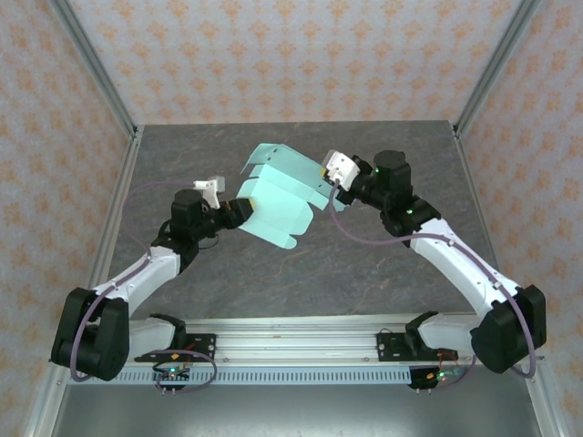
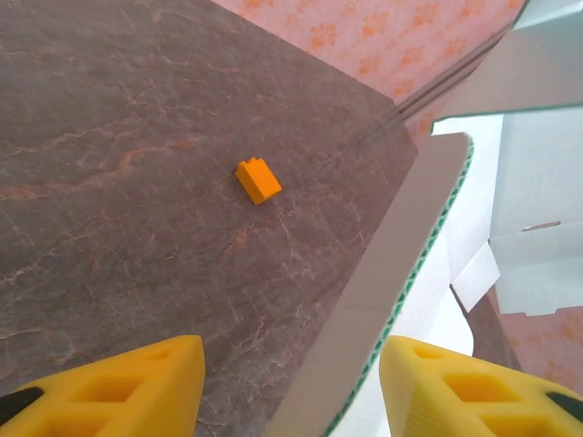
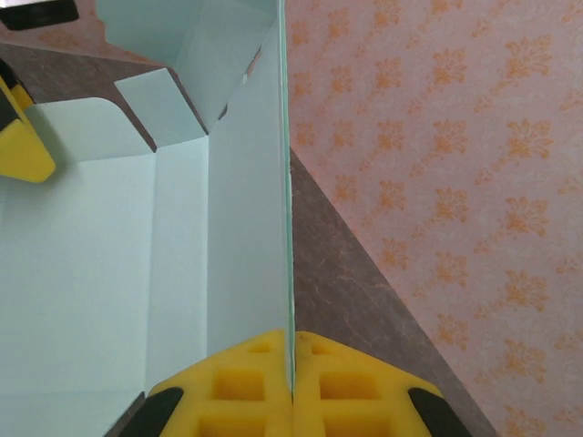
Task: Fold the paper box
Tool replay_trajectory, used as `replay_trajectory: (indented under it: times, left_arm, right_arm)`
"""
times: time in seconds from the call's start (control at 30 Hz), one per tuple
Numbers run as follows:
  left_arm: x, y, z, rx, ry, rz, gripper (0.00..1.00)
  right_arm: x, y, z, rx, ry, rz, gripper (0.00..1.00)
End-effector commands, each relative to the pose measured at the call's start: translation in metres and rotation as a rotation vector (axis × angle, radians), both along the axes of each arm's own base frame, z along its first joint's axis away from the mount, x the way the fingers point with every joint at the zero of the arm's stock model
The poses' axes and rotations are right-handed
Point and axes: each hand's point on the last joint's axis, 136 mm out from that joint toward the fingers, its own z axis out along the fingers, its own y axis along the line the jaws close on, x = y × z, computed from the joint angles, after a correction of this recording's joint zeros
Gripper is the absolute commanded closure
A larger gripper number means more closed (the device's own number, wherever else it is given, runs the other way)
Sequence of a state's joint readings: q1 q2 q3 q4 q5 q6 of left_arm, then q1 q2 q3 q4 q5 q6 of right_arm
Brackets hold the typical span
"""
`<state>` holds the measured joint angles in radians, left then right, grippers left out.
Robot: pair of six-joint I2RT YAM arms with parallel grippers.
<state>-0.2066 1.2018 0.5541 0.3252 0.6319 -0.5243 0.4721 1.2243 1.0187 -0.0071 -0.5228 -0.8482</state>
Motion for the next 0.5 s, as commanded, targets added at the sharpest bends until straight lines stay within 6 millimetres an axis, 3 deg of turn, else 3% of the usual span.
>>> replay_trajectory:
  times: [0.0, 0.17, 0.3, 0.47]
  left_arm:
    - [0.003, -0.009, 0.033, -0.018, -0.129, -0.073, 0.53]
    - [-0.004, -0.014, 0.045, 0.005, -0.187, -0.132, 0.56]
    - [-0.005, -0.01, 0.036, 0.063, -0.169, -0.124, 0.54]
    - [-0.008, -0.017, 0.034, 0.023, -0.156, -0.166, 0.65]
  right_arm:
    - [-0.012, 0.002, 0.013, 0.034, 0.033, 0.058, 1.0]
    - [-0.014, -0.003, 0.008, 0.036, 0.097, 0.087, 1.0]
    - [-0.015, -0.002, 0.014, 0.071, 0.148, 0.114, 1.0]
    - [-0.01, -0.003, 0.018, 0.087, 0.128, 0.098, 1.0]
